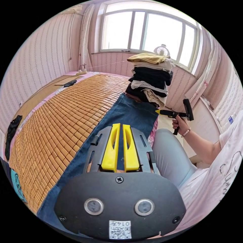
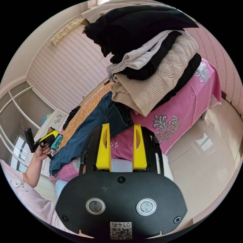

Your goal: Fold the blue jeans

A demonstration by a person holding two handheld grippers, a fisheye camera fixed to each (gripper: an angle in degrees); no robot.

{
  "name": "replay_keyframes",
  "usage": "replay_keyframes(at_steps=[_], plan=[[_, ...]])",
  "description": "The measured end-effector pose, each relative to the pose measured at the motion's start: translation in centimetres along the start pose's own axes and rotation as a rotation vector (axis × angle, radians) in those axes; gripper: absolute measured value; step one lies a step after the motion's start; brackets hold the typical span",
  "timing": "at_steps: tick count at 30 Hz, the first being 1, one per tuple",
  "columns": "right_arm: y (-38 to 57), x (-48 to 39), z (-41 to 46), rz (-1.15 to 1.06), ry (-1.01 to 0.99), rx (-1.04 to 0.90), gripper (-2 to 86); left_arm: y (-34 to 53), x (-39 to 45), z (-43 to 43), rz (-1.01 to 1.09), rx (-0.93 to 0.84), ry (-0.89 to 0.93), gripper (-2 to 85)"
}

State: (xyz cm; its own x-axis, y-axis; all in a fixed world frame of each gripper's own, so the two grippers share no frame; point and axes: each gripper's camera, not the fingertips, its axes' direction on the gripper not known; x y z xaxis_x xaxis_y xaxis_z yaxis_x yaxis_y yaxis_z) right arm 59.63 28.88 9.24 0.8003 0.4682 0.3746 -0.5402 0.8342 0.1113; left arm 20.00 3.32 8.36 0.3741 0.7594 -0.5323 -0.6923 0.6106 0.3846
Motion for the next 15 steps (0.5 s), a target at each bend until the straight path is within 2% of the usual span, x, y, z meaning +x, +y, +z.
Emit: replay_keyframes(at_steps=[5, 8, 15], plan=[[-0.1, 1.7, -1.1, -0.039, 0.056, 0.031, 12.4, -7.4, -0.3, 6.3, 0.066, -0.039, 0.012, 6.2], [-0.4, 2.1, -1.3, -0.075, 0.076, 0.006, 12.9, -11.6, -1.2, 10.5, 0.016, -0.056, 0.035, 7.5], [-0.6, 3.4, -2.5, -0.152, -0.007, -0.038, 8.4, -15.6, -1.1, 20.4, 0.002, -0.262, 0.001, 12.4]])
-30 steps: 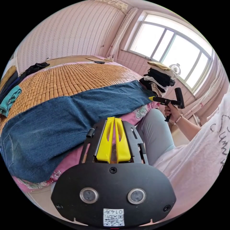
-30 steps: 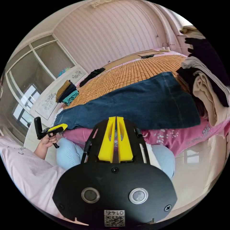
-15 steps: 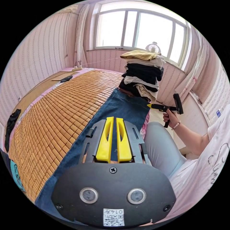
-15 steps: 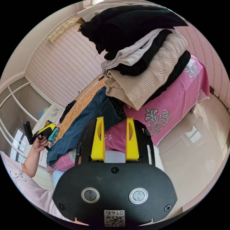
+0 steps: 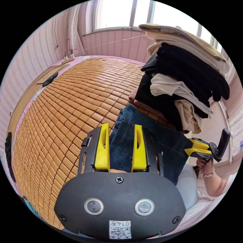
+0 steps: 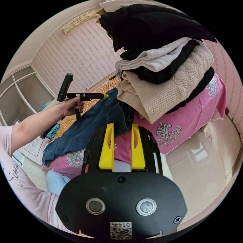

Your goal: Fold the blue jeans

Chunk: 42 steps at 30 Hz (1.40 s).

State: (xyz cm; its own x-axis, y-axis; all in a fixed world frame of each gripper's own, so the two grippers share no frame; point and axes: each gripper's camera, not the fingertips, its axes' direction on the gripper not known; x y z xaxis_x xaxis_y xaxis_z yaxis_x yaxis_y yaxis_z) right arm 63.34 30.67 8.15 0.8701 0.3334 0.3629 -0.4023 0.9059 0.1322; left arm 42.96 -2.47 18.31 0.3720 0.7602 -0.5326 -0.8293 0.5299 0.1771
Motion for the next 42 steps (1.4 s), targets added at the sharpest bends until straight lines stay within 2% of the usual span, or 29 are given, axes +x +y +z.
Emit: replay_keyframes(at_steps=[2, 4, 14, 20, 24, 28, 32, 34, 40, 42], plan=[[0.0, 0.3, -0.5, -0.029, -0.064, 0.005, 6.5, 0.2, -0.3, -0.1, -0.032, 0.021, 0.019, 10.5], [0.0, 0.3, -1.3, -0.052, -0.119, 0.029, 5.2, 0.9, -1.1, -0.8, -0.047, 0.002, 0.119, 6.0], [-1.7, -6.0, -5.2, -0.294, -0.305, 0.150, 3.3, 7.2, -4.6, -12.9, -0.151, 0.310, 0.058, 3.3], [-6.6, -6.6, -11.8, -0.344, -0.229, 0.293, 2.8, 3.9, -2.3, -18.6, -0.045, 0.428, 0.016, 3.6], [-8.3, -9.5, -18.6, -0.452, 0.008, 0.441, 2.8, 1.0, 0.1, -22.5, -0.038, 0.586, 0.149, 3.7], [-9.3, -11.9, -24.0, -0.497, 0.055, 0.569, 2.8, 1.2, 0.7, -26.6, -0.026, 0.690, 0.296, 3.8], [-9.7, -16.2, -25.4, -0.584, -0.070, 0.584, 2.8, 5.9, -1.4, -29.5, 0.024, 0.695, 0.266, 3.9], [-9.8, -18.5, -23.8, -0.627, -0.153, 0.536, 2.8, 11.3, -4.6, -30.8, -0.019, 0.679, 0.230, 3.9], [-10.4, -29.6, -13.4, -0.741, -0.593, 0.313, 2.7, 29.8, -13.7, -34.8, -0.234, 0.661, 0.122, 3.7], [-9.8, -36.5, -8.4, -0.805, -0.737, 0.201, 2.9, 36.0, -16.0, -36.6, -0.323, 0.680, 0.076, 3.8]])
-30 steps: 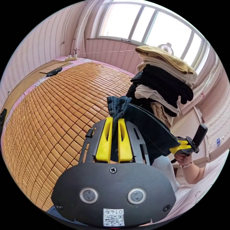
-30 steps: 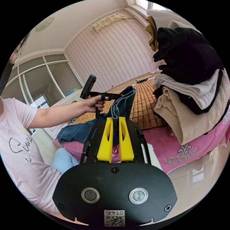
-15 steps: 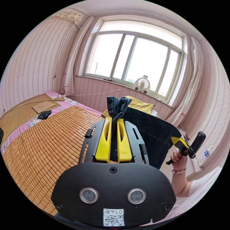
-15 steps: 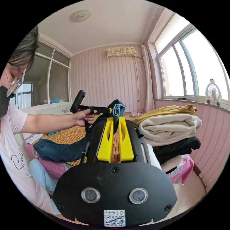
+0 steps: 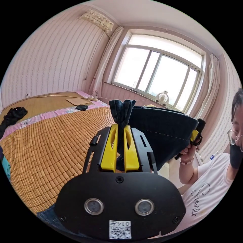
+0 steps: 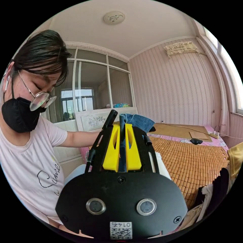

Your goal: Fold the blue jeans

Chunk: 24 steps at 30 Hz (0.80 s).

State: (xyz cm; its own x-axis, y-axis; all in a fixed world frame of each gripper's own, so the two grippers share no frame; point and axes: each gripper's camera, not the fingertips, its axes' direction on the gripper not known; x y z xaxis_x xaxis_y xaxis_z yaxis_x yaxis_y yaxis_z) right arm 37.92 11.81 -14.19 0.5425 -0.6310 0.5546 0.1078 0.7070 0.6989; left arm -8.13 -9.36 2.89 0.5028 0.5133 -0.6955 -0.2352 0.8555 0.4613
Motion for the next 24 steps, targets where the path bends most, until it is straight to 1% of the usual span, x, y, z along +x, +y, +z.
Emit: replay_keyframes(at_steps=[1, 2, 3, 4, 5, 6, 7, 9, 10, 11, 13, 18, 21, 24], plan=[[-0.3, -0.5, 2.2, -0.007, -0.039, -0.019, 3.0, 1.9, -2.3, -3.5, -0.053, 0.025, -0.045, 3.9], [-0.7, -1.8, 6.7, -0.020, -0.104, -0.052, 3.1, 3.0, -3.5, -5.3, -0.084, 0.035, -0.070, 4.0], [-0.8, -3.2, 11.4, -0.026, -0.151, -0.089, 3.4, 5.4, -6.0, -8.6, -0.168, 0.040, -0.131, 4.5], [-0.6, -3.9, 13.8, -0.018, -0.168, -0.112, 3.5, 8.2, -8.5, -11.6, -0.251, 0.023, -0.224, 5.0], [0.0, -5.3, 18.6, 0.010, -0.200, -0.164, 3.9, 9.7, -9.6, -12.9, -0.279, 0.011, -0.278, 5.3], [1.3, -6.7, 23.5, 0.023, -0.223, -0.226, 4.6, 13.3, -11.8, -15.8, -0.356, -0.022, -0.411, 6.0], [2.2, -7.3, 26.0, 0.030, -0.232, -0.267, 5.0, 17.1, -13.5, -18.7, -0.440, -0.047, -0.542, 5.8], [6.2, -9.4, 34.6, 0.058, -0.292, -0.541, 7.5, 22.3, -14.2, -22.7, -0.508, -0.045, -0.642, 5.4], [6.9, -9.7, 35.9, 0.070, -0.299, -0.595, 7.5, 25.4, -14.0, -24.8, -0.541, -0.048, -0.679, 5.3], [8.0, -10.3, 37.5, 0.065, -0.306, -0.645, 7.4, 26.7, -13.7, -25.7, -0.553, -0.053, -0.695, 5.2], [8.4, -10.5, 38.3, 0.036, -0.300, -0.642, 7.0, 30.9, -11.8, -28.2, -0.566, -0.047, -0.723, 5.2], [6.2, -8.4, 42.5, -0.003, -0.244, -0.708, 6.8, 36.5, -9.0, -29.5, -0.623, 0.026, -0.743, 6.1], [6.2, -7.9, 45.1, -0.002, -0.219, -0.783, 7.8, 38.7, -9.3, -29.3, -0.700, 0.099, -0.687, 9.0], [7.2, -7.8, 45.7, 0.030, -0.173, -0.806, 8.4, 39.9, -11.0, -28.5, -0.759, 0.092, -0.581, 12.0]])
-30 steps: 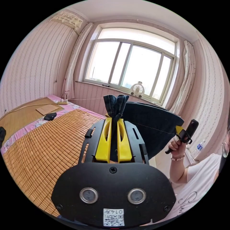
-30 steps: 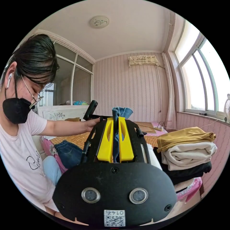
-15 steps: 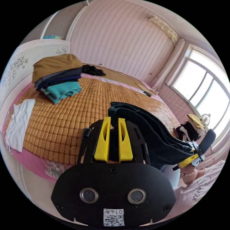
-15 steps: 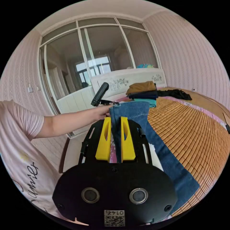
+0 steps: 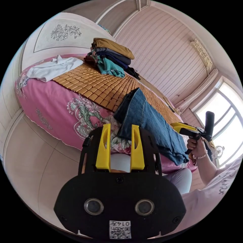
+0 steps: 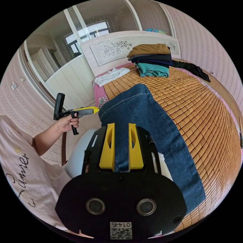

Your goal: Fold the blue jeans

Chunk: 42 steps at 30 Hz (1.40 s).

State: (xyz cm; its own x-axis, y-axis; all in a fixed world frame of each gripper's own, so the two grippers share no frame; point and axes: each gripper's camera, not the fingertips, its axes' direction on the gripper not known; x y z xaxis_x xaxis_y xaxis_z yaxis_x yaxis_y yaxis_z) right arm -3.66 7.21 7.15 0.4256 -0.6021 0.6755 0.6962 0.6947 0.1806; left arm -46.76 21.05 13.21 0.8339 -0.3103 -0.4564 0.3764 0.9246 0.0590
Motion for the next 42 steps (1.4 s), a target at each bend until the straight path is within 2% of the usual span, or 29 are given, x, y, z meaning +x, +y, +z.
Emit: replay_keyframes(at_steps=[4, 6, 13, 15, 17, 19, 22, 27, 30, 32, 33, 35, 38, 42], plan=[[1.8, 0.6, -0.3, 0.083, 0.046, -0.013, 8.8, -0.4, -1.4, 0.4, -0.013, -0.028, 0.075, 9.2], [3.6, 1.0, -1.5, 0.133, 0.146, -0.042, 9.0, -0.4, -1.8, -0.7, -0.016, -0.015, 0.054, 6.1], [9.4, 3.1, -5.8, 0.337, 0.384, -0.106, 9.1, -2.9, 1.7, -5.6, 0.225, 0.128, 0.007, 0.1], [10.8, 3.7, -6.2, 0.402, 0.420, -0.134, 9.1, -3.7, 1.5, -5.7, 0.226, 0.136, -0.005, -0.3], [11.5, 3.9, -6.0, 0.424, 0.431, -0.147, 9.2, -3.9, 0.7, -4.9, 0.216, 0.094, -0.041, -0.5], [12.3, 4.0, -5.4, 0.440, 0.422, -0.147, 9.3, -3.3, -1.4, -2.1, 0.158, -0.041, -0.068, -0.6], [12.9, 4.4, -5.4, 0.481, 0.389, -0.096, 9.4, -2.3, -3.0, -2.1, 0.067, -0.012, -0.003, -0.7], [14.1, 4.3, -7.7, 0.524, 0.427, -0.045, 9.5, -1.7, -1.8, -3.8, 0.121, -0.045, -0.041, -0.4], [15.9, 5.4, -7.7, 0.584, 0.406, -0.075, 10.0, -0.9, -2.8, -4.2, 0.076, -0.088, 0.011, 0.1], [16.8, 5.7, -8.1, 0.619, 0.369, -0.027, 10.1, -0.7, -3.1, -4.8, 0.039, -0.105, -0.095, 0.4], [17.0, 5.8, -8.4, 0.630, 0.357, -0.021, 10.0, -0.8, -2.5, -5.5, 0.068, -0.100, -0.194, 1.2], [17.1, 5.8, -8.8, 0.638, 0.354, -0.023, 10.1, -1.3, -1.3, -7.0, 0.113, -0.030, -0.254, 3.0], [17.1, 5.7, -9.6, 0.647, 0.398, -0.021, 10.7, -3.8, 1.2, -7.0, 0.201, 0.043, -0.211, 4.7], [17.4, 6.5, -9.4, 0.693, 0.399, -0.019, 12.7, -8.3, 5.1, -1.1, 0.300, -0.052, -0.099, 9.7]])
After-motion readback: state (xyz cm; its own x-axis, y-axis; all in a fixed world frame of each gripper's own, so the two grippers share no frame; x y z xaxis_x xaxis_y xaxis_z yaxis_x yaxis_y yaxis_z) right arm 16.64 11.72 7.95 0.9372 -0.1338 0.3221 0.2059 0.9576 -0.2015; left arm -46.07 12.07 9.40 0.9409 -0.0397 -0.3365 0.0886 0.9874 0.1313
